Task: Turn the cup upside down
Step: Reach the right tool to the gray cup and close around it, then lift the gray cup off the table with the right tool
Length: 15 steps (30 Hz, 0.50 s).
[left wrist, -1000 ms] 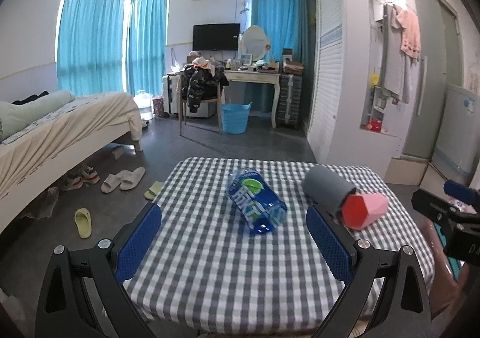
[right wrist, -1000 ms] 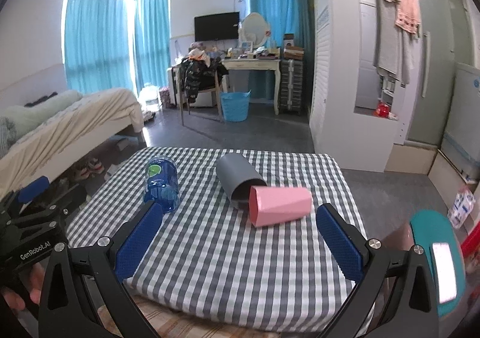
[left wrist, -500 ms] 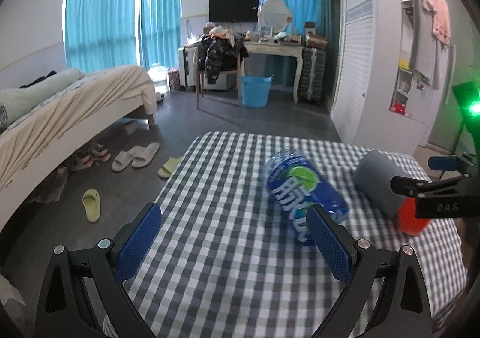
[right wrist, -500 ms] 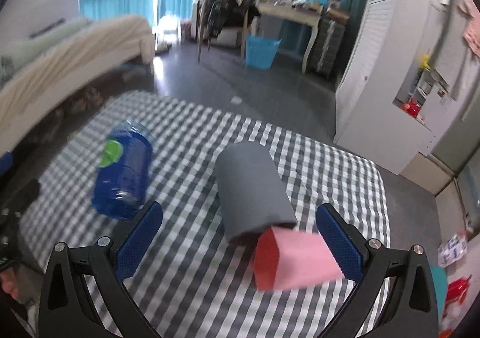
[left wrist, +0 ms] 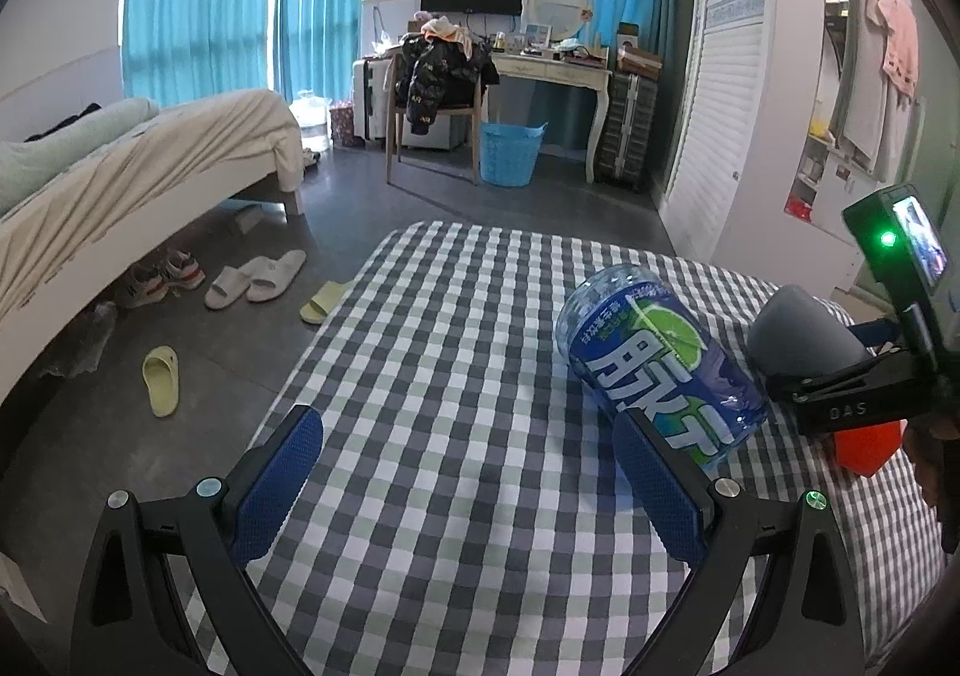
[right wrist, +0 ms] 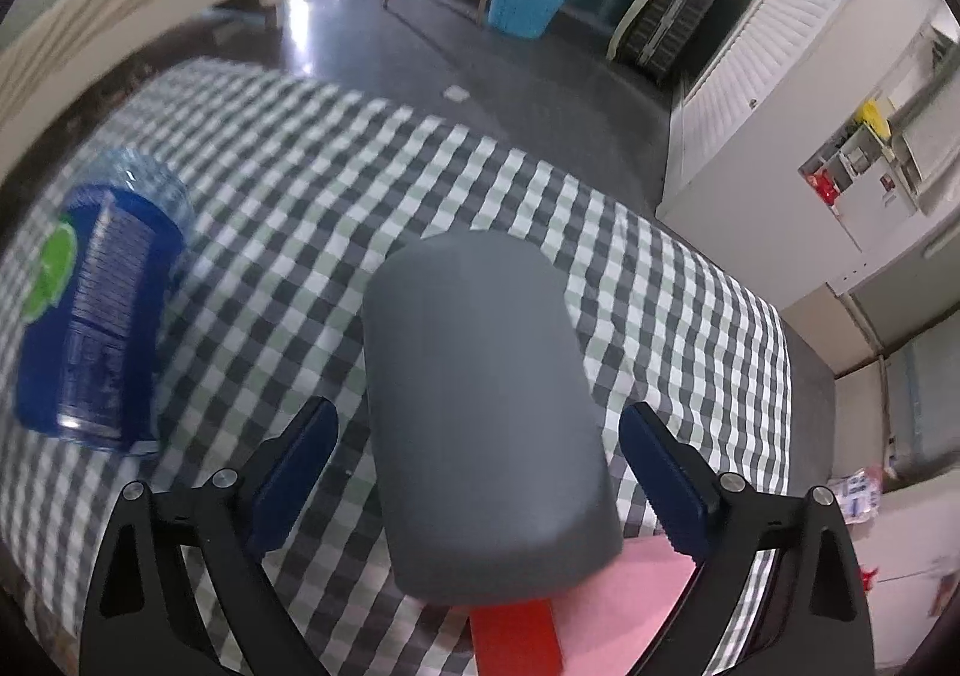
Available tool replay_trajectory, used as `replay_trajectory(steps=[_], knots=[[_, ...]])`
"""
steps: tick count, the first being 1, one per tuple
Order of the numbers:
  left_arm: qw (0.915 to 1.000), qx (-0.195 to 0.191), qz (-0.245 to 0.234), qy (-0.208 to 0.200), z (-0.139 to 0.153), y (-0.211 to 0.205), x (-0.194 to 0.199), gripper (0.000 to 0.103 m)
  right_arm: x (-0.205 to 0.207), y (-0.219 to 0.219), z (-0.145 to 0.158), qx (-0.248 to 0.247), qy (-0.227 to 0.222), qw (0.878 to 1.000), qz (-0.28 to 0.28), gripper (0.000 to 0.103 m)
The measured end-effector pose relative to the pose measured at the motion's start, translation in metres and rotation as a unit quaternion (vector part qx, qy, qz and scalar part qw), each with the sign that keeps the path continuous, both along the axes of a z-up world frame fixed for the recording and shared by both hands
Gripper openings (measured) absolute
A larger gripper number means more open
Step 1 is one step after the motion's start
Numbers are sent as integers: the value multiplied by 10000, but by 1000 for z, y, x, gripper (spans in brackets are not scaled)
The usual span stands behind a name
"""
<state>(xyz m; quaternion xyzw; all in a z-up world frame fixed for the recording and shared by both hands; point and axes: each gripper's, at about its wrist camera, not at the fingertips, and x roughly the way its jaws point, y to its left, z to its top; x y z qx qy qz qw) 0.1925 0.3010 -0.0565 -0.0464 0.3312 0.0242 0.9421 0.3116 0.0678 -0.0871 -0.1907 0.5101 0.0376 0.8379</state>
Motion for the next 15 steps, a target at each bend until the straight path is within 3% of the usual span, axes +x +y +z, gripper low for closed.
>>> replay_trajectory(steps=[3, 7, 12, 15], knots=[[10000, -31, -31, 27, -1, 2, 1, 100, 7, 5, -6, -178, 62, 9998, -1, 94], [10000, -53, -34, 25, -1, 1, 1, 100, 13, 5, -10, -305, 82, 9995, -102, 76], [10000, -78, -35, -3, 3, 3, -3, 100, 15, 2, 0, -54, 13, 9999, -124, 75], [9999, -120, -42, -75, 10, 6, -9, 100, 5, 7, 24, 129, -196, 9996, -150, 75]])
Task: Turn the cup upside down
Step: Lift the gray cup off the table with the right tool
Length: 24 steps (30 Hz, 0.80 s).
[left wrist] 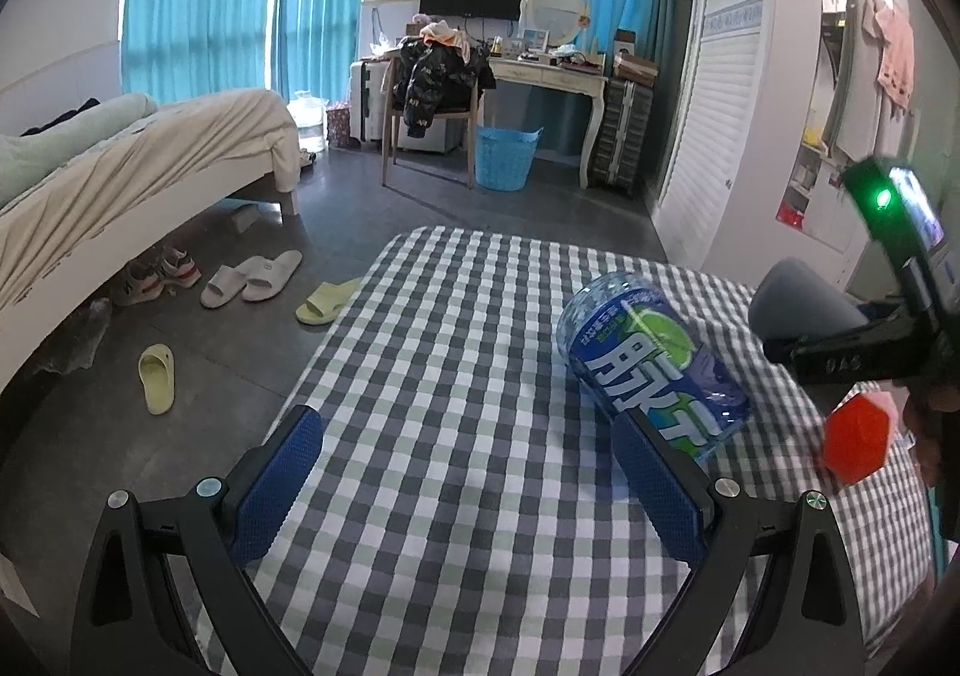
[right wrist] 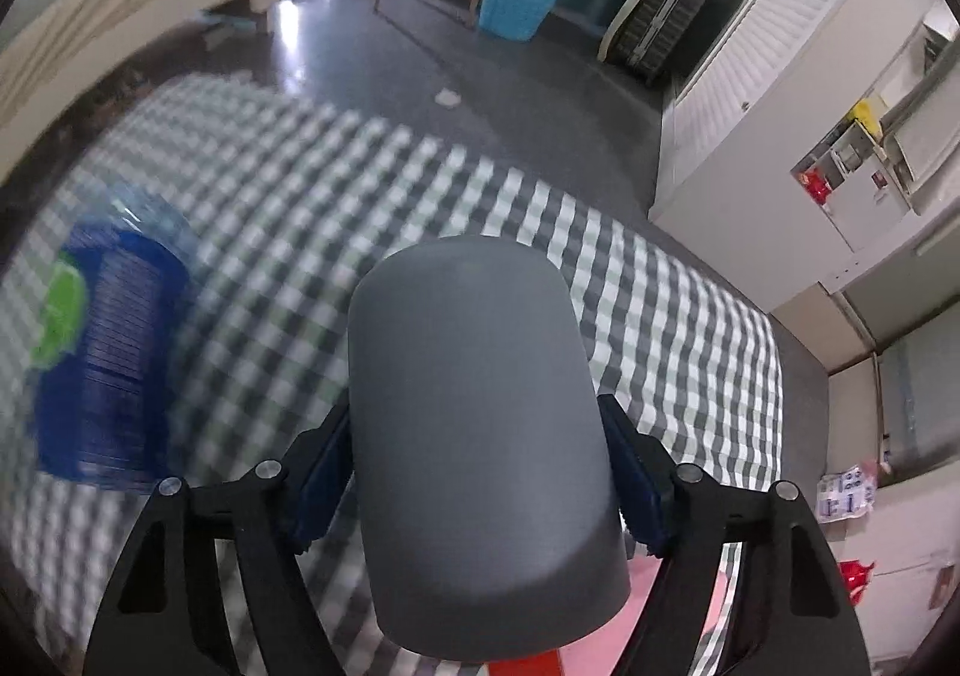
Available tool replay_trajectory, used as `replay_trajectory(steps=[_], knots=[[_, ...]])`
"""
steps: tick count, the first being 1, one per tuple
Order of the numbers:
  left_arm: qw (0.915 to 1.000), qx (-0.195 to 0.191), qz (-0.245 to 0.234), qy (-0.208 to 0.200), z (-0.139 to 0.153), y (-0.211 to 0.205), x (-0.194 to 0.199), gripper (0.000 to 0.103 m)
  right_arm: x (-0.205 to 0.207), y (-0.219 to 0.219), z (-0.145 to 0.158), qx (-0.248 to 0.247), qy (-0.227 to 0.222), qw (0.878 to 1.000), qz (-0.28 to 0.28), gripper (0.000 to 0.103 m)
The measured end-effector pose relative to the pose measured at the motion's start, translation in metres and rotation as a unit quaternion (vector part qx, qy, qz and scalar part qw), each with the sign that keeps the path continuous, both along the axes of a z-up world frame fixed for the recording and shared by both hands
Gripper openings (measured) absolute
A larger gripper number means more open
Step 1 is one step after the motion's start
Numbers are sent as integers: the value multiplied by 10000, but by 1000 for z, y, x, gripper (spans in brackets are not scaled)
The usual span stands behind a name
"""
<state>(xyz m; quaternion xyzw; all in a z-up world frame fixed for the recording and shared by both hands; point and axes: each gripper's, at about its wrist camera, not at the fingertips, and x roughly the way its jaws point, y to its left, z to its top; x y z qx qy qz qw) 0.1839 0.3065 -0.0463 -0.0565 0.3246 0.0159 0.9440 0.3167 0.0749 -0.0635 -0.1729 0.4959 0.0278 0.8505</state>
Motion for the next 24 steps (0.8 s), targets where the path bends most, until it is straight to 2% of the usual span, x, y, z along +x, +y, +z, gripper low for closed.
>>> replay_trajectory(steps=[8, 11, 13, 18, 24], knots=[[9995, -156, -33, -284, 25, 8, -38, 100, -55, 16, 69, 469, -498, 9977, -35, 75], [9991, -204, -57, -358, 32, 11, -52, 100, -84, 21, 76, 665, -512, 9963, -205, 75], [9990, -199, -77, -401, 35, 12, -62, 100, -102, 24, 69, 768, -435, 9956, -321, 75], [9989, -133, -106, -431, 37, 15, -81, 100, -139, 30, 30, 1021, -98, 9923, -695, 75], [9995, 12, -94, -310, 29, 15, -96, 100, -157, 32, -3, 1153, 131, 9889, -924, 71]])
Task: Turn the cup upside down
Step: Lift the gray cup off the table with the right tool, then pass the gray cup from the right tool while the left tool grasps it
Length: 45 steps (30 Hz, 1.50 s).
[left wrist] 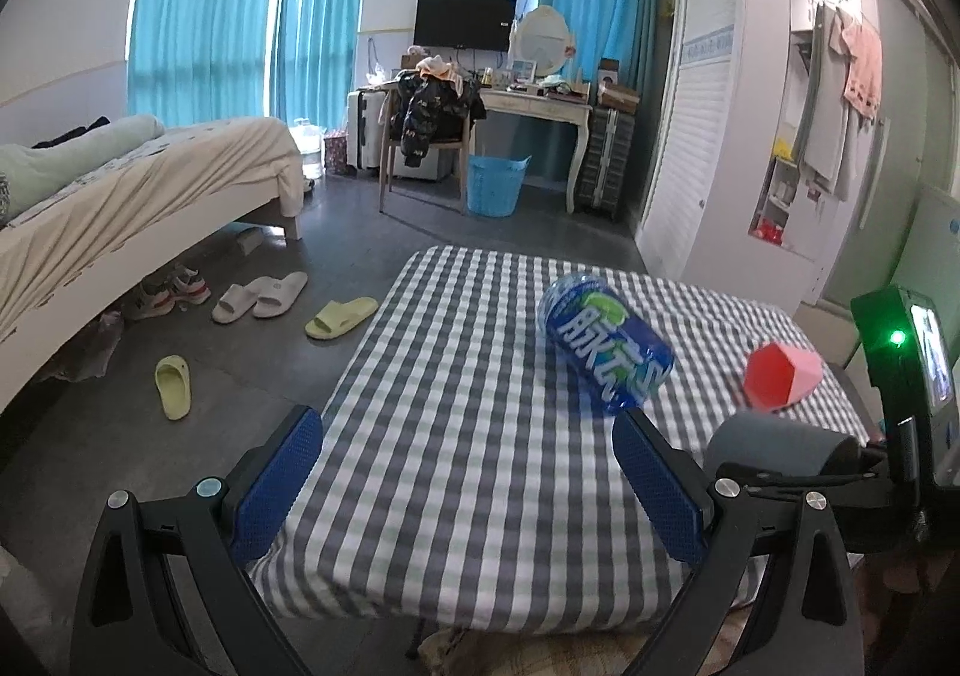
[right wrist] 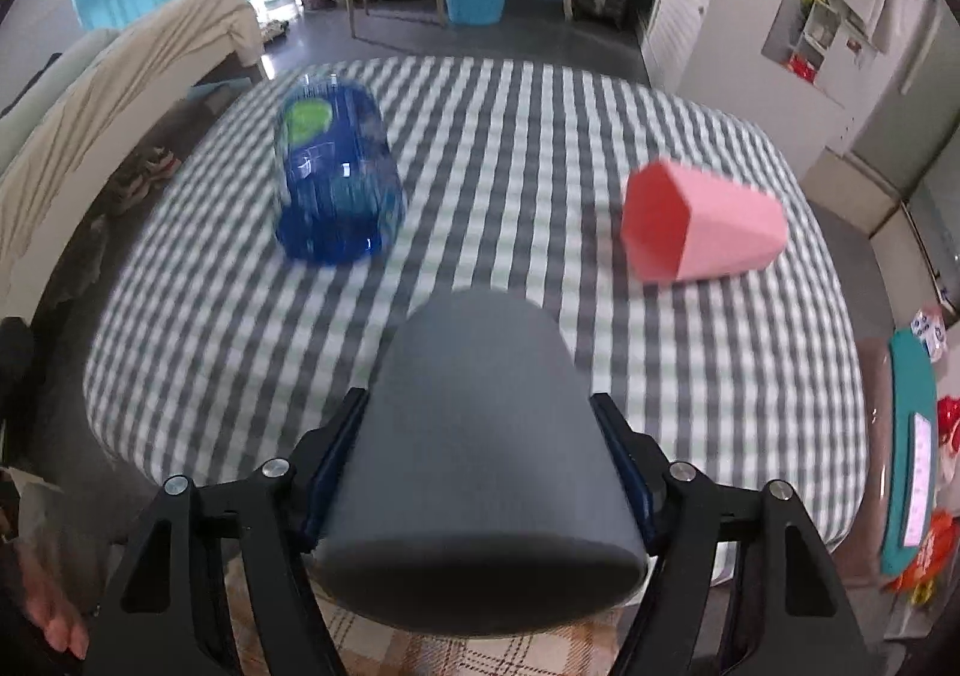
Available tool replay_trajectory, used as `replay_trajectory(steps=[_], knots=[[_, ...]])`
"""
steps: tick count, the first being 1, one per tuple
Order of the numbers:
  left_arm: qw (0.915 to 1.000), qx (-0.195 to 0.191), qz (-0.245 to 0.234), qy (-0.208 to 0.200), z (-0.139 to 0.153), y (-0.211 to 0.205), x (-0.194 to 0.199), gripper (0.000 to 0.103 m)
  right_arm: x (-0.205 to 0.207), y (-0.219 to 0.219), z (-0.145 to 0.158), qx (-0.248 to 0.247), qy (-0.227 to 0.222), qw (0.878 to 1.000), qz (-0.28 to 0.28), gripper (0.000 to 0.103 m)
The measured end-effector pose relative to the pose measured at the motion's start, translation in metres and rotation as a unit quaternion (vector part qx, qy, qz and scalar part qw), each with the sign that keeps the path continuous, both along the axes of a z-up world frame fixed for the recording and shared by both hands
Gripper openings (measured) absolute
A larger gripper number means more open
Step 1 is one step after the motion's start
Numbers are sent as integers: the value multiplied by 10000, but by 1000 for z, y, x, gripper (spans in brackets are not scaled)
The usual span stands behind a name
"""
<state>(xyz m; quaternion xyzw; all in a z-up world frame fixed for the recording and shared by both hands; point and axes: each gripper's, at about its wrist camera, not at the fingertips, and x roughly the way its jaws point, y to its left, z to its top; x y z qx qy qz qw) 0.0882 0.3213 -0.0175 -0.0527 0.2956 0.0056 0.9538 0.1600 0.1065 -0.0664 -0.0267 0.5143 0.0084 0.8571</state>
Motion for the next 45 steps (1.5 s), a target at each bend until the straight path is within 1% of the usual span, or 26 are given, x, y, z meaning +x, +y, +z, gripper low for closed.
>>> replay_trajectory(steps=[6, 9, 11, 15, 16, 18, 20, 23, 26, 31, 34, 38, 40, 43, 45], knots=[[9999, 139, 36, 46, -2, -7, -1, 100, -11, 3, -4, -144, -99, 9998, 95, 71], [9997, 214, 42, 61, -3, -14, 1, 100, -22, -2, -16, -99, -66, 9998, 134, 71], [9995, 306, 33, 97, -4, -22, 3, 100, -29, -4, -22, -108, -148, 9997, 187, 71], [9987, 504, -28, 119, -3, -40, 6, 100, -29, -11, -23, 19, -191, 9993, 333, 71], [9984, 549, -33, 122, -3, -43, 6, 100, -30, -15, -23, 117, -233, 9990, 369, 71], [9978, 633, -24, 202, -3, -52, 9, 100, -32, -21, -19, 374, -310, 9978, 455, 72], [9975, 660, -8, 252, 0, -57, 13, 100, -36, -28, -10, 475, -492, 9964, 507, 85], [9965, 807, -25, 218, 8, -69, 17, 100, -43, -44, 9, 705, -752, 9930, 571, 85], [9957, 871, -215, 249, 17, -83, 20, 100, -50, -62, 27, 592, -1054, 9913, 521, 87], [9933, 704, -702, 582, 26, -109, 28, 100, -65, -95, 45, 246, -1536, 9872, 340, 87], [9901, 665, -859, 890, 26, -125, 36, 100, -73, -117, 47, 270, -1644, 9858, 215, 87], [9845, 640, -1119, 1189, 17, -148, 44, 100, -80, -139, 38, 393, -1560, 9870, 1, 87], [9824, 670, -1114, 1339, 9, -155, 48, 100, -81, -145, 31, 448, -1471, 9881, -64, 87], [9779, 608, -1182, 1616, -5, -163, 56, 98, -81, -149, 21, 524, -1363, 9892, -88, 87], [9761, 548, -1196, 1729, -11, -165, 59, 98, -82, -149, 16, 569, -1299, 9899, -53, 87]])
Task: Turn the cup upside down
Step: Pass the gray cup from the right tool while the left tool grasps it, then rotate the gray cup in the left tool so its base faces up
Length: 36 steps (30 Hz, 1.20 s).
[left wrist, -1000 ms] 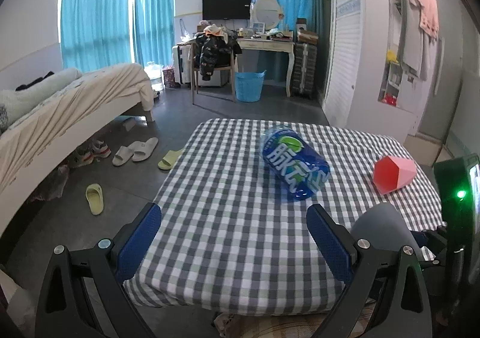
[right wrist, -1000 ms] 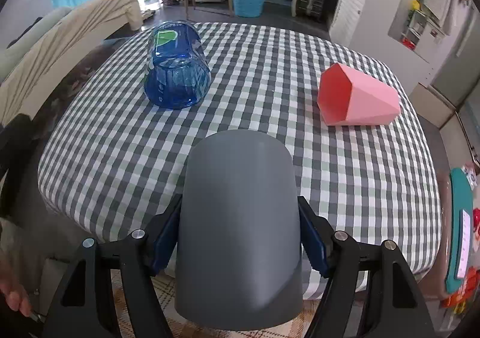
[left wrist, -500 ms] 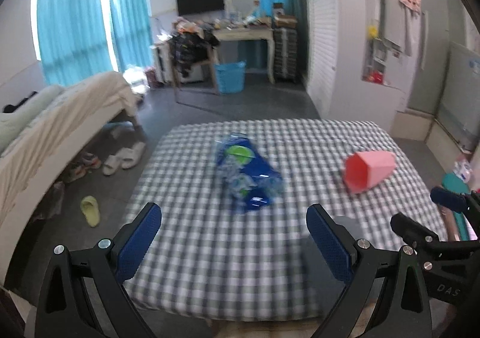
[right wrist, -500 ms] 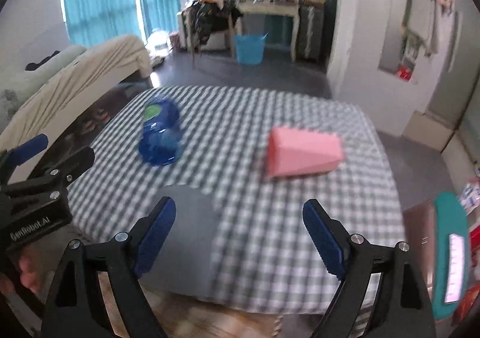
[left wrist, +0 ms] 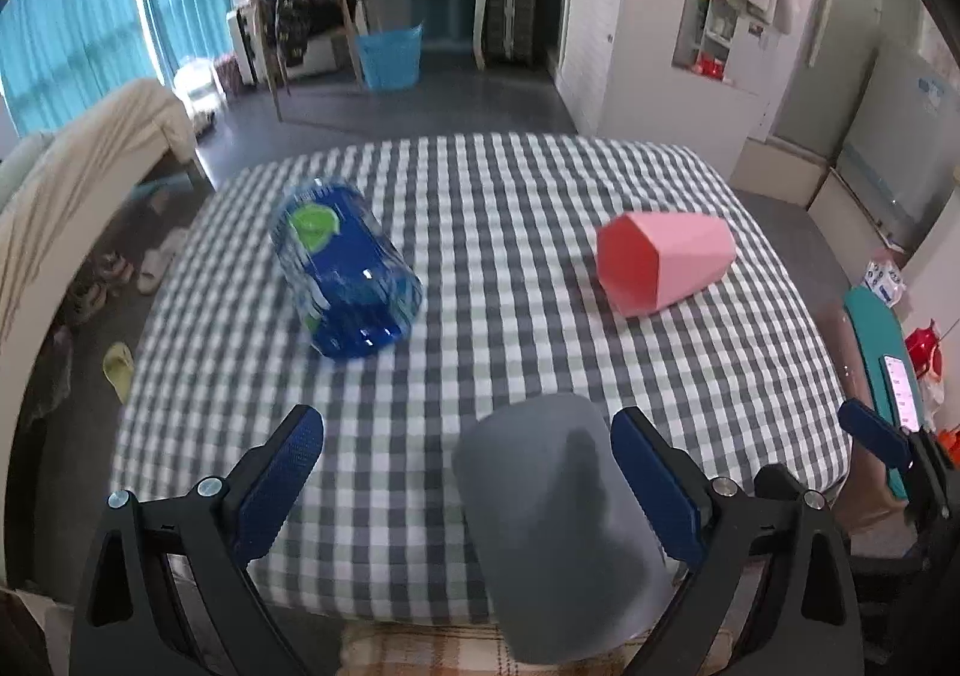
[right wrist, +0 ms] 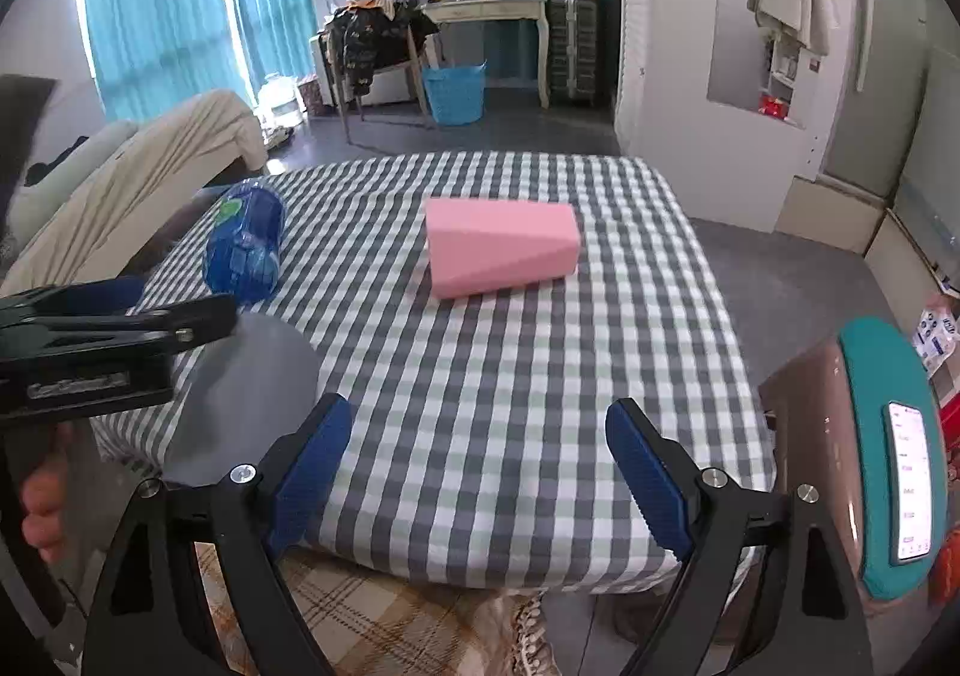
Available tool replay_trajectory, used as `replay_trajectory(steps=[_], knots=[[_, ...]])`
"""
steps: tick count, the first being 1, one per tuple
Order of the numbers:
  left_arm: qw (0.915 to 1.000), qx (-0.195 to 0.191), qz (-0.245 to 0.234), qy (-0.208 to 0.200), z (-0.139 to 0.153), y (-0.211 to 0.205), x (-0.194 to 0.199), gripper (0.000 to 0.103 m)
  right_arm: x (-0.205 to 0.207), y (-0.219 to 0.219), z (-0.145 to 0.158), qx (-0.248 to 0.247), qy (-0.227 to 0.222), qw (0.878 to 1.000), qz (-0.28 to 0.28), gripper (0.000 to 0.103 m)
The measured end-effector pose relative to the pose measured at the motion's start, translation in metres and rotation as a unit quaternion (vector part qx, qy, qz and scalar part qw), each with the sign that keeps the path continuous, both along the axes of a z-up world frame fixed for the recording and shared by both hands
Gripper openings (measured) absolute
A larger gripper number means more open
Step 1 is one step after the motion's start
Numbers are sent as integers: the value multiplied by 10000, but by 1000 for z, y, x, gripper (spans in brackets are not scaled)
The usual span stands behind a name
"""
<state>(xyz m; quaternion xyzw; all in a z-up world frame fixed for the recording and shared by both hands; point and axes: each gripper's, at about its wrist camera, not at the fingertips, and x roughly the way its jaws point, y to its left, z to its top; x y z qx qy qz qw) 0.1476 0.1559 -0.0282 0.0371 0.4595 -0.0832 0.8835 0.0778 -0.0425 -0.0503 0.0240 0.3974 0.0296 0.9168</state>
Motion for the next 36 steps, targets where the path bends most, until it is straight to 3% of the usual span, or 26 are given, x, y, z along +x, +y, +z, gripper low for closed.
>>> replay_trajectory(steps=[11, 12, 14, 15, 23, 30, 36], knots=[[9974, -36, -253, 679, -30, -13, 15, 98, 5, -3, -9, 78, 78, 9999, -67, 87], [9964, -60, -306, 787, -33, -14, 17, 96, 5, -4, -10, 80, 84, 9999, -84, 87], [9933, -214, -443, 1050, -41, -17, 20, 81, 6, -6, -11, 74, 107, 9998, -137, 87], [9918, -275, -467, 1161, -45, -18, 22, 81, 6, -7, -11, 72, 120, 9998, -166, 87], [9936, -290, -520, 963, -29, -17, 23, 79, 6, -10, -16, 51, 182, 9994, -280, 87], [9988, -184, -350, 284, 0, -12, 30, 78, 5, -8, -15, 48, 161, 9995, -272, 87], [9992, -186, -331, -156, 3, -14, 19, 78, 5, -10, -16, 22, 184, 9993, -328, 87]])
